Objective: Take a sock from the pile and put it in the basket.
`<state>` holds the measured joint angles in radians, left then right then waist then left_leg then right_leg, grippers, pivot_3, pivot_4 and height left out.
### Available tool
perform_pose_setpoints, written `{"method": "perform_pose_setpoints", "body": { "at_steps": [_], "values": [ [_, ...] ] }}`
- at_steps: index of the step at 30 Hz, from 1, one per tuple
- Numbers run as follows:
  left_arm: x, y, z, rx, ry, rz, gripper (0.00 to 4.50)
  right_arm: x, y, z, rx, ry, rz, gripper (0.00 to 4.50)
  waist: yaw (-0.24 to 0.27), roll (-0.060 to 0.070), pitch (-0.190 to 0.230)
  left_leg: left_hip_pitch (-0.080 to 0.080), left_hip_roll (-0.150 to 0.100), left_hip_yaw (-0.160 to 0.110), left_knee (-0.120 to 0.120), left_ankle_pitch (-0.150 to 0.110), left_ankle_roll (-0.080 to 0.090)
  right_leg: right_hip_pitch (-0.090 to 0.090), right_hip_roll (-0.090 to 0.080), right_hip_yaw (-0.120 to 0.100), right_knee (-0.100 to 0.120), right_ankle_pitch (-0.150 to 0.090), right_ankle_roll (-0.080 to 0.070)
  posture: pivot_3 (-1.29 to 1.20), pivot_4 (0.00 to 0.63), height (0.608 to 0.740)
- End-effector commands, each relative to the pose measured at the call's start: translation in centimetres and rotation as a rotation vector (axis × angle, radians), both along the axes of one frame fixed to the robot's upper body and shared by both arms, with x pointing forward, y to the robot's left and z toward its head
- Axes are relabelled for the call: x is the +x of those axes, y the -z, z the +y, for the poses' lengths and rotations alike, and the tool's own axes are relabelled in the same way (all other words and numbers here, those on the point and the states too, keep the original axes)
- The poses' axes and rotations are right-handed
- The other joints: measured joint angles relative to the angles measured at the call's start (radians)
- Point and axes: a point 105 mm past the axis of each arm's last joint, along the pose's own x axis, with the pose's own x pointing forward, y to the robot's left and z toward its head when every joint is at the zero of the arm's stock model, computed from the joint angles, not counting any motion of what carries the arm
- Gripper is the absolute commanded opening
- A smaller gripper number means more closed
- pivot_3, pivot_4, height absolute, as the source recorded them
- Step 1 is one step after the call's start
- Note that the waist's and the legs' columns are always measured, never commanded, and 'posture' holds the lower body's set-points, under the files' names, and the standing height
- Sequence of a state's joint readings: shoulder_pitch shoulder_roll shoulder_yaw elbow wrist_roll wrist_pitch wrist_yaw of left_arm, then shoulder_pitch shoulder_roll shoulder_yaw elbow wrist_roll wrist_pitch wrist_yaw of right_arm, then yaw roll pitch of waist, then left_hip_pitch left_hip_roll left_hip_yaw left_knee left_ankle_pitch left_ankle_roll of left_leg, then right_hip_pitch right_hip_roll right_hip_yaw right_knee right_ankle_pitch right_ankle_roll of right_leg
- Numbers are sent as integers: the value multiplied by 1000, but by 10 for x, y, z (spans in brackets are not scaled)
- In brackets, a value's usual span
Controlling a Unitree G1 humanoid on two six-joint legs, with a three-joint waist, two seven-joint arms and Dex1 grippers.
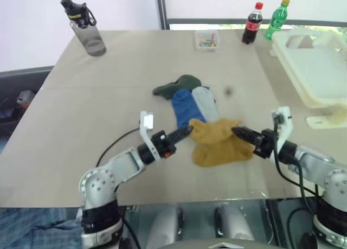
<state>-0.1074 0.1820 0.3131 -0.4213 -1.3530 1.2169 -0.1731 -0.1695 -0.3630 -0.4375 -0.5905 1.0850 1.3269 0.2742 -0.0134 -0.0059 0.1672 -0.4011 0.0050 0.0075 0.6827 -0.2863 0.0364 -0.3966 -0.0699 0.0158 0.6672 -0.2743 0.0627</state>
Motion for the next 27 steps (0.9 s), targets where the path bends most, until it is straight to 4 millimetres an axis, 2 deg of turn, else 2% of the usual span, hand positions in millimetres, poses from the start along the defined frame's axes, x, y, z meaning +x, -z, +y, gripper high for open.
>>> {"method": "perform_pose_setpoints", "body": {
  "at_steps": [1,6,10,19,27],
  "values": [
    [-15,-9,-6,-18,34,-15,126,-10,-10,-2,-11,-7,-42,0,1,0,0,0,0,0,0,0,0,0,0,0,0,0,0,0,150,740],
    [-15,-1,-3,-9,12,35,126,-16,-6,-5,-18,6,-17,0,1,0,0,2,0,-1,0,0,0,2,1,-1,0,0,0,0,150,740],
    [-17,13,-7,11,16,84,126,-16,-3,-9,-25,30,4,0,2,0,0,2,-1,0,0,0,1,2,1,-2,0,0,0,0,150,740],
    [-15,19,-11,2,25,100,126,-25,-5,-17,-21,34,10,0,2,0,0,2,-1,0,0,0,1,3,2,-3,-1,0,0,0,150,740],
    [-14,22,-11,12,28,106,126,-32,5,-17,-18,36,54,0,2,0,0,1,0,0,0,0,1,3,2,-3,-1,0,0,0,150,740]
  ]
}}
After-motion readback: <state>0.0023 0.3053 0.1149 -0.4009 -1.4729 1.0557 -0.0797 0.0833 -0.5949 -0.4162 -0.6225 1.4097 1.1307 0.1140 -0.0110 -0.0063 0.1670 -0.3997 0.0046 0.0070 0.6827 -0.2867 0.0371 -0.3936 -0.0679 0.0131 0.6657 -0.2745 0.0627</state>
